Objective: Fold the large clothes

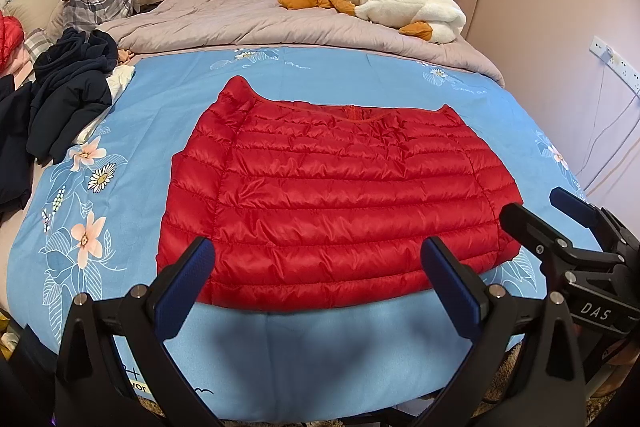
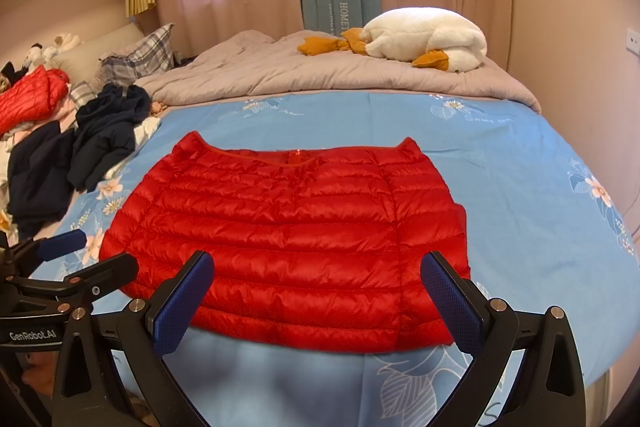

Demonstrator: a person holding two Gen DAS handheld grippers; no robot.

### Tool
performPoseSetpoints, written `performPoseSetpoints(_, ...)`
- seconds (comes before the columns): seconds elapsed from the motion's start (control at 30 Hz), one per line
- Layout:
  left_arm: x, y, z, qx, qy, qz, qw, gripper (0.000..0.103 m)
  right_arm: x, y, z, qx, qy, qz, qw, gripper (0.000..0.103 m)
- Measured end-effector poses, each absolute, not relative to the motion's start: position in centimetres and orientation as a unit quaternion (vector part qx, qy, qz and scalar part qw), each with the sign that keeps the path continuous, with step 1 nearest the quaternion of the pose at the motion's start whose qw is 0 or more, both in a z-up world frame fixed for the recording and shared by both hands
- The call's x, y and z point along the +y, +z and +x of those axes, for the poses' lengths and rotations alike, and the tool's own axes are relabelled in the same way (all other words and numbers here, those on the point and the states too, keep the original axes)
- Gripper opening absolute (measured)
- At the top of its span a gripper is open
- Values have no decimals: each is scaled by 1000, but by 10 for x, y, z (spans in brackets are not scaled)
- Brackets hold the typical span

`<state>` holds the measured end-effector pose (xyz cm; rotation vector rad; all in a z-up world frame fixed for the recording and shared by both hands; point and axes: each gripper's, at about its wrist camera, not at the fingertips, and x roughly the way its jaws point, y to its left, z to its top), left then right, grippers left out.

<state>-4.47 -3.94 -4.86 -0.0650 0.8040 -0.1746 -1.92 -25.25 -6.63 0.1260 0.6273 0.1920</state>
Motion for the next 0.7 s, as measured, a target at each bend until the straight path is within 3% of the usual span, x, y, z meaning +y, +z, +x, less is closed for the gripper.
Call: performPoseSetpoints(0.7,-38,-48,-48,392,-80,-31,916,103,-254,-70,-21,308,95,64,944,102)
